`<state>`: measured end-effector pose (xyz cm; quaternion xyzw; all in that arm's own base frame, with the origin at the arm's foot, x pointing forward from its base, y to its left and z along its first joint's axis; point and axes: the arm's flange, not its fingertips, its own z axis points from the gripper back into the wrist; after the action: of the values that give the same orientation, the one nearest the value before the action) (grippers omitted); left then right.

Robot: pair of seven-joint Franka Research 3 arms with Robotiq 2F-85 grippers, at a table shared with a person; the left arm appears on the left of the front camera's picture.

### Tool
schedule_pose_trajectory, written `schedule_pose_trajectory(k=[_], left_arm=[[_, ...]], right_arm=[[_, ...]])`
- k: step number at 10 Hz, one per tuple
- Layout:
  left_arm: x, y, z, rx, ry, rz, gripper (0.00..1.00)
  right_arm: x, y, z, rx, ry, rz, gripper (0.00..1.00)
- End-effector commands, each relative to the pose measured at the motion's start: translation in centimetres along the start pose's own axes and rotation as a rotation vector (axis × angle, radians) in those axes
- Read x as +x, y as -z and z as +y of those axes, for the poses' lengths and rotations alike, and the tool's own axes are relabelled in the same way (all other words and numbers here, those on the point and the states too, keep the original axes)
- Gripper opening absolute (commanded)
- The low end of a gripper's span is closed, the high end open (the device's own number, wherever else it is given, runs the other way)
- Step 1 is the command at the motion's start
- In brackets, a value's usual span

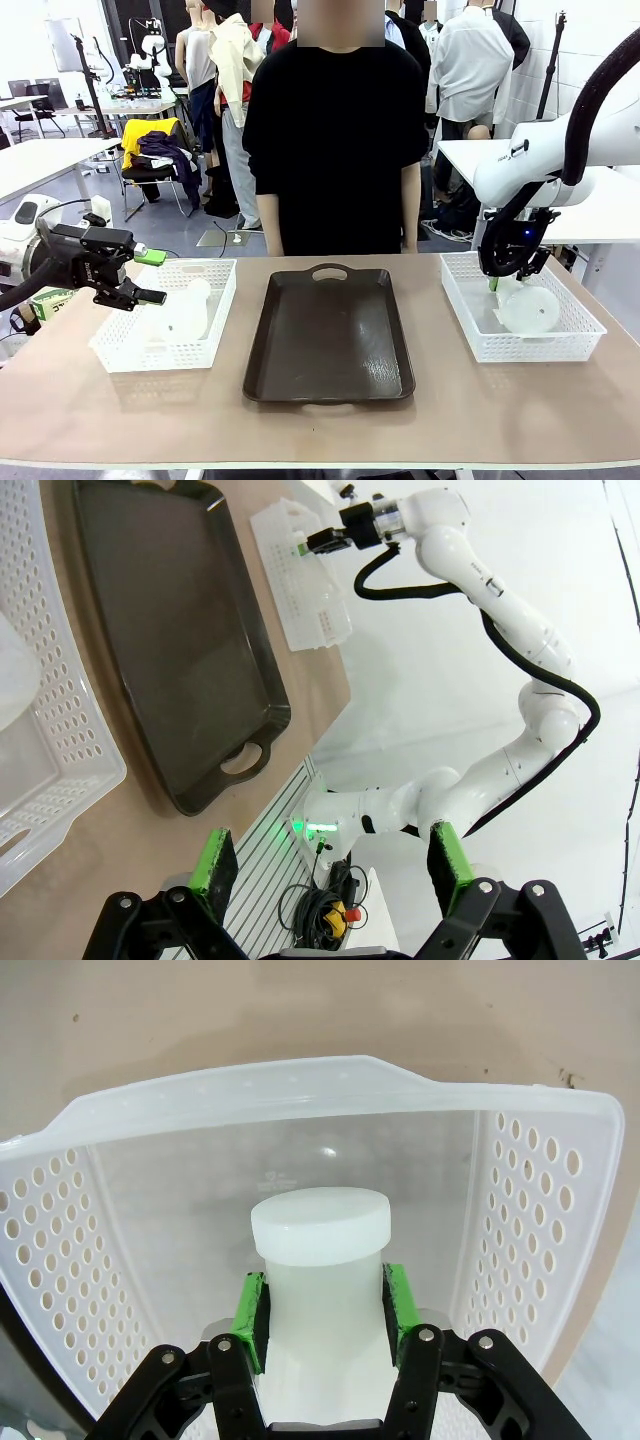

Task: Prepare the laboratory tools.
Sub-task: Pick up the Big flask that the person points to, then while moving the picked Big flask to the Handle tray indicated by the person, stop as directed by the person.

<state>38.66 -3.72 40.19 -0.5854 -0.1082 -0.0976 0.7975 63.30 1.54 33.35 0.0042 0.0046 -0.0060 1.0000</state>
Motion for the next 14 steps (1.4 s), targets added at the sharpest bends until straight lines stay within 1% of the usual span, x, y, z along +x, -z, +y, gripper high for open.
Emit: schedule_pose_trajectory(k=[1,14], left_arm=[[-0.1,0.11,0.1,-0.023,0.023,-0.02,1.0],[-0.1,0.11,0.1,-0.023,0.023,-0.02,1.0]], right_arm=[[-0.02,0.17,0.03,0.0,-0.008,0.004,0.0],[-0.02,0.17,0.03,0.0,-0.008,0.004,0.0]])
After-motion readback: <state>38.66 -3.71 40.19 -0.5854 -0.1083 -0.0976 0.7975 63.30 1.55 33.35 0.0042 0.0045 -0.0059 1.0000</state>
